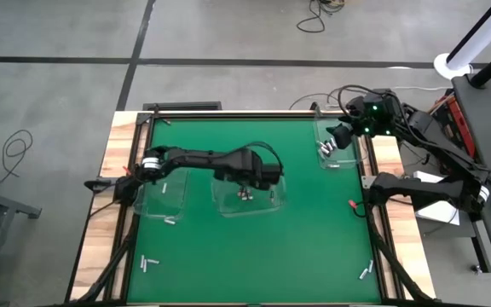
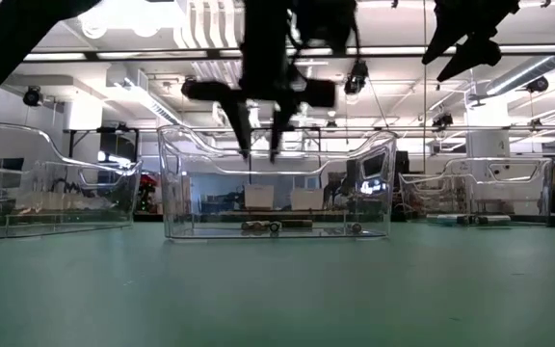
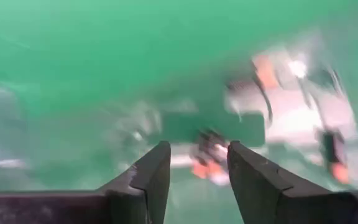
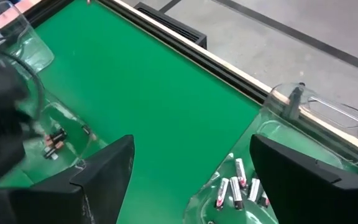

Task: Sort batteries
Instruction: Put the black battery into the bottom right transparent bin

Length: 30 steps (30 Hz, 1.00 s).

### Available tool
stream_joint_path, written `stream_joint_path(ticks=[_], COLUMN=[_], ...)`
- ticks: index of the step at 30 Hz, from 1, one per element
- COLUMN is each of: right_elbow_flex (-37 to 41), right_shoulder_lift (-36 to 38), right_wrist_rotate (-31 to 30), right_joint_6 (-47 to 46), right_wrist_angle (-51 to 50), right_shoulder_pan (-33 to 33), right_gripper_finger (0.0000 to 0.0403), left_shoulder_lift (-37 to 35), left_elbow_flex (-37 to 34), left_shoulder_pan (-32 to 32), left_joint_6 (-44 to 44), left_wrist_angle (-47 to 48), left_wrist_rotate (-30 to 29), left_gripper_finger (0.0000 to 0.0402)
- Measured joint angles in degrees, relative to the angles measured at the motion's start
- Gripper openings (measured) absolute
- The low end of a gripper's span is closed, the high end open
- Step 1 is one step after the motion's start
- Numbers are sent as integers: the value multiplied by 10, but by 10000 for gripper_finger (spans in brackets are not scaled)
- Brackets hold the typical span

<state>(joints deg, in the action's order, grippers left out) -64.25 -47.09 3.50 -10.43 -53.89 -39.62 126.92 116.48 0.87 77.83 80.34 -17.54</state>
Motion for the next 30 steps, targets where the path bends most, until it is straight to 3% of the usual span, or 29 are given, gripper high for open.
stream_joint_path(ticks=[3, 8, 14, 18, 22, 26, 30], right_elbow_flex=[0, 0, 0, 0, 0, 0, 0], right_shoulder_lift=[-10, -24, -21, -18, -21, -35, -52], right_wrist_rotate=[0, 7, 13, 13, 10, 10, 9], right_joint_6=[6, 2, -35, -46, -55, -84, -99], right_wrist_angle=[20, 31, 11, 8, 10, 33, 56], right_shoulder_pan=[0, 0, 0, 0, 0, 0, 0], right_gripper_finger=[322, 320, 315, 321, 325, 319, 312], left_shoulder_lift=[-31, -108, -231, -311, -361, -364, -331], left_elbow_flex=[-3, -65, -222, -361, -470, -518, -515], left_shoulder_pan=[31, 113, 241, 336, 415, 477, 535], left_joint_6=[7, -10, -24, -33, -109, -134, -196], left_wrist_angle=[60, 62, 24, -87, -241, -292, -301], left_wrist_rotate=[-47, -104, -177, -157, -99, -91, -79], left_gripper_finger=[140, 129, 121, 119, 123, 139, 155])
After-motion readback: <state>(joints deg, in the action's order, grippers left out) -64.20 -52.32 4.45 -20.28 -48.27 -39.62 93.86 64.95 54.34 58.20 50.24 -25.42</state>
